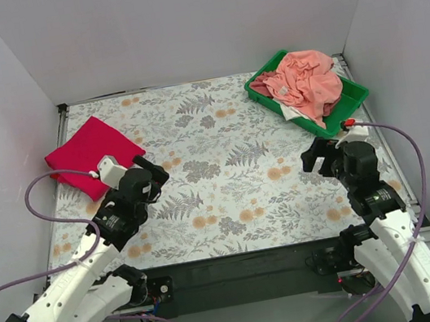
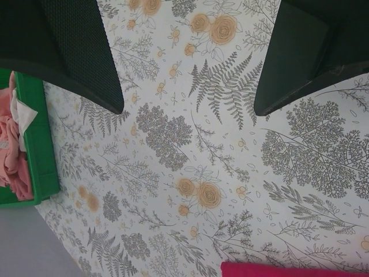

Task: Fold and stack the t-shirts
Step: Grab the tshirt from the pile

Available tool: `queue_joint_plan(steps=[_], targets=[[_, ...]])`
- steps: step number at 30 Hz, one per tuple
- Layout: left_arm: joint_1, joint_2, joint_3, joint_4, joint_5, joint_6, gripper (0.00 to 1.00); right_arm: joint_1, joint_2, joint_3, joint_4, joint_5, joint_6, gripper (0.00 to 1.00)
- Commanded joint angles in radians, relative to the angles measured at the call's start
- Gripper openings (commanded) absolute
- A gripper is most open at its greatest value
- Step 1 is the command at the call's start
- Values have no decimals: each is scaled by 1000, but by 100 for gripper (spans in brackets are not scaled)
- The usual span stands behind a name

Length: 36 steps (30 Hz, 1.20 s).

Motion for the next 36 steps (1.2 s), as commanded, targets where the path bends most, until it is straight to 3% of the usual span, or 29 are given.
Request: queue_joint_plan(steps=[1,7,17,24,29,36], targets=[[-1,-35,-7,5,-43,-11,96,-5,9,72,22,26,0,98],[0,-29,-10,24,-22,9,96,-5,96,185,29,87,-9,98],[0,18,-2,42,6,26,96,-32,579,572,21,207,-75,98],[0,35,-16,63,-6,38,96,-119,910,865,4,193,-168,98],[0,46,-16,74,-16,56,96,-187,1138,1023,-8,129,-197,97],[0,51,-21,87,-3,58,96,-248,1498,1366,-16,27,-262,96]])
